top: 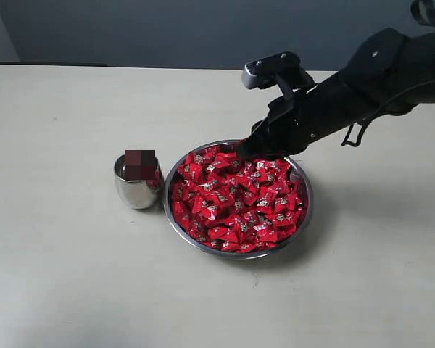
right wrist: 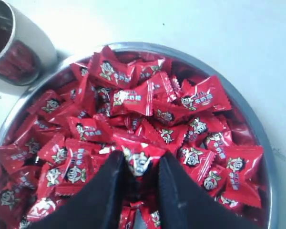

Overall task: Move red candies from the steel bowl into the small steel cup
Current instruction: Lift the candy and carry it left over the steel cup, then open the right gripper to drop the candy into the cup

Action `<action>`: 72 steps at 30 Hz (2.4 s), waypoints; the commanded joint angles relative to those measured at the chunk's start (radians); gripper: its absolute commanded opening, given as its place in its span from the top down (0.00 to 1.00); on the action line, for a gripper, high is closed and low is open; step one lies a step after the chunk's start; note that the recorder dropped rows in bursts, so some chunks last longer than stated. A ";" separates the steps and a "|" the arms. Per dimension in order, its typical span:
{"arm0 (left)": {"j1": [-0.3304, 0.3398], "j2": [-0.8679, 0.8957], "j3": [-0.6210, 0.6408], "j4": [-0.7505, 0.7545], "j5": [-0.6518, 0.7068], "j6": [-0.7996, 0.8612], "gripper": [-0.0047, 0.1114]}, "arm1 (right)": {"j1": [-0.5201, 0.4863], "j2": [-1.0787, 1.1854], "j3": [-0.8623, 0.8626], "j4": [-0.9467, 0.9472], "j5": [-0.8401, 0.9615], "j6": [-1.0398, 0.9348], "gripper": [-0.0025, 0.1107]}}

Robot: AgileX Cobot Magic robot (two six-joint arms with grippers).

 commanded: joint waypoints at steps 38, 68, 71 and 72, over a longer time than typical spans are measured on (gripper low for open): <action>0.001 -0.004 0.004 -0.002 -0.002 -0.001 0.96 | 0.201 0.298 -0.422 0.304 0.133 -0.240 0.98; 0.001 -0.004 0.004 -0.002 -0.002 -0.001 0.96 | 0.221 0.383 -0.482 0.225 0.184 -0.146 0.98; 0.001 -0.004 0.004 -0.002 -0.002 -0.001 0.96 | 0.221 0.383 -0.482 0.225 0.184 -0.144 0.98; 0.001 -0.004 0.004 -0.002 -0.002 -0.001 0.96 | 0.221 0.383 -0.482 0.225 0.186 -0.144 0.98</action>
